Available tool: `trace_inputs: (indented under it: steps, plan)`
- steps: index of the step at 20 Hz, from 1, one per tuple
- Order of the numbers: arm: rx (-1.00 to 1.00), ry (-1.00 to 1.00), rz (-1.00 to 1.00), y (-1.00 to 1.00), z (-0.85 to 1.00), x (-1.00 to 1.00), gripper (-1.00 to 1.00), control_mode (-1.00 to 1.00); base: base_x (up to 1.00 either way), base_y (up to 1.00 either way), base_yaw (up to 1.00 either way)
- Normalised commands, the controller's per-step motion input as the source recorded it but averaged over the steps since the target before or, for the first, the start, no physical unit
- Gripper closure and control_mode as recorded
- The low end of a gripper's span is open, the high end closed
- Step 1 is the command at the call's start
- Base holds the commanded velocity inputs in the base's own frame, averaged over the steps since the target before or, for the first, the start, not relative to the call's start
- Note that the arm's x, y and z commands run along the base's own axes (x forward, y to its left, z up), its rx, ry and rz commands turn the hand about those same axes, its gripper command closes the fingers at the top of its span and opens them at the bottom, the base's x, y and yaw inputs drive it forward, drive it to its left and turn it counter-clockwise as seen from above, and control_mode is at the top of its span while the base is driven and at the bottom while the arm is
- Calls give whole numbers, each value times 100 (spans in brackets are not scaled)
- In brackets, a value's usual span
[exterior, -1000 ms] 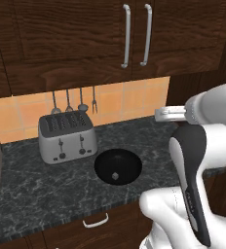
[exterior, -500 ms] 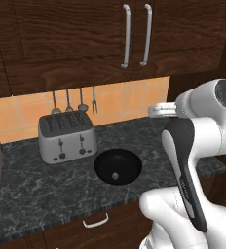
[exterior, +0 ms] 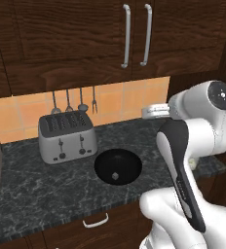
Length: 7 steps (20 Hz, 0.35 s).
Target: Grab a lemon wedge from the fridge and one ice cube from the ice bowl, and put them in the glass of lemonade.
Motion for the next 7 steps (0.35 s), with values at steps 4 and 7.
trace_inputs:
  steps: [4, 7]
  plan:
    - [0, 0, 0, 5, 0, -37, -100, -100, 0, 0, 0]
    - [2, 0, 0, 0, 2, -84, -100, -100, 0, 0, 0]
